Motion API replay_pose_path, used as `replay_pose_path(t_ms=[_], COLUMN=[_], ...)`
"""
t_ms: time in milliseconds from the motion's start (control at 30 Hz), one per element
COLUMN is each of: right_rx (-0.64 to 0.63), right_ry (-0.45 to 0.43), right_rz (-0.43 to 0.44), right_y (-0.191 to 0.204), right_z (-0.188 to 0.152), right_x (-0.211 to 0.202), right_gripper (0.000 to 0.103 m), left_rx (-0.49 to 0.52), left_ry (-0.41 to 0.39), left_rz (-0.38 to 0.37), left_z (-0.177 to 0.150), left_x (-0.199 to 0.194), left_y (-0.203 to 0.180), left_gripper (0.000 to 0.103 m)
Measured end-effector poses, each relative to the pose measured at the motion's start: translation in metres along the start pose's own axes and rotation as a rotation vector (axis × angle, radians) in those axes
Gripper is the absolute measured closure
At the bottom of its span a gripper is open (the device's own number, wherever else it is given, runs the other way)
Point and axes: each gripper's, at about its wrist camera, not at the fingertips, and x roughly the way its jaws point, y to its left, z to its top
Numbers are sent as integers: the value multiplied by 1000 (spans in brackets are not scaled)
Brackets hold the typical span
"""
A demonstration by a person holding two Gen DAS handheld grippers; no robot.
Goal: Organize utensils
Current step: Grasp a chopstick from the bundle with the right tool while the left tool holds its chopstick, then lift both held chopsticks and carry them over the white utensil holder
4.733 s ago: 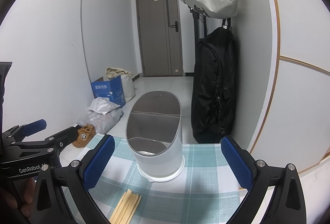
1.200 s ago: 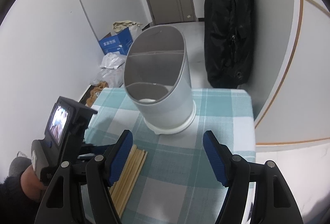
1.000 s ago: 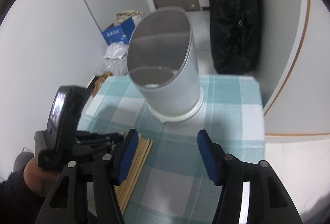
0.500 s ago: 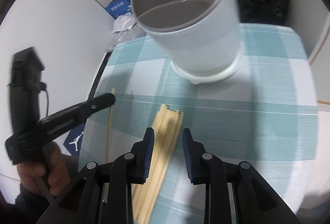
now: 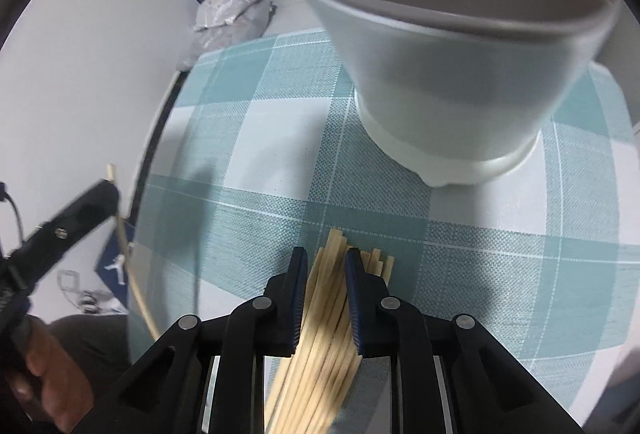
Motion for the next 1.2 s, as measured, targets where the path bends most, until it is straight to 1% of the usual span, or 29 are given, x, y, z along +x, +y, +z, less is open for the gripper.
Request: replay_pose_path(t_ms=[33, 67, 100, 167, 233, 267, 333, 367, 533, 567, 633, 767, 800, 867, 900, 933, 1000, 1067, 1133, 1200], right_rx=[-13, -19, -22, -21, -12, -10, 2, 10, 39, 42, 41, 1, -10, -28, -33, -37, -56, -83, -91, -74], right_ry=[-1, -2, -5, -16, -28, -34, -50, -60, -112, -115, -95, -15, -4, 7, 7, 21, 19, 10, 0, -11], right_rz=[-22, -35, -48, -74, -66, -66, -52, -44, 6, 21, 37, 47, 42, -6, -19, -36, -59, -92, -115, -117], right_y=[4, 6, 7, 7, 6, 5, 3, 2, -9, -18, -22, -14, -10, -7, -6, -3, 3, 10, 24, 26], right_z=[0, 1, 0, -1, -1, -2, -5, -6, -11, -17, -17, -13, -12, -11, -10, -8, -6, -5, -7, -7], right_x=[3, 3, 4, 4, 3, 3, -3, -5, -21, -28, -28, -13, -9, -11, -10, -6, -4, -2, 5, 7], right_gripper=[85, 88, 94, 96, 96, 97, 99, 103, 103, 103, 101, 99, 95, 89, 85, 84, 81, 81, 84, 90], left_rx=[-2, -4, -7, -14, -17, -7, 4, 1, 10, 9, 7, -11, -14, -11, -9, -10, -17, -16, -17, -18], left_ry=[-2, -2, -3, 5, 1, -8, -11, -7, -5, -4, -2, 16, 17, 11, 9, 10, 13, 14, 17, 21], left_rz=[-3, -5, -7, -7, -21, -12, 0, -6, 1, 1, 7, 9, 8, 13, 18, 20, 13, 17, 15, 13], left_z=[0, 1, 1, 1, 2, 1, 0, -1, -3, -4, -5, -6, -6, -6, -6, -6, -6, -6, -6, -6], left_x=[-1, -2, -2, -2, -5, -7, -9, -9, -10, -10, -9, -5, -5, -6, -6, -6, -6, -5, -4, -4], left_y=[0, 1, 2, 2, 1, 0, -1, -1, -3, -3, -3, 0, 1, 1, 1, 1, 2, 3, 3, 3], left_gripper=[102, 102, 102, 102, 102, 102, 102, 102, 102, 102, 102, 102, 102, 102, 102, 102, 102, 102, 102, 102])
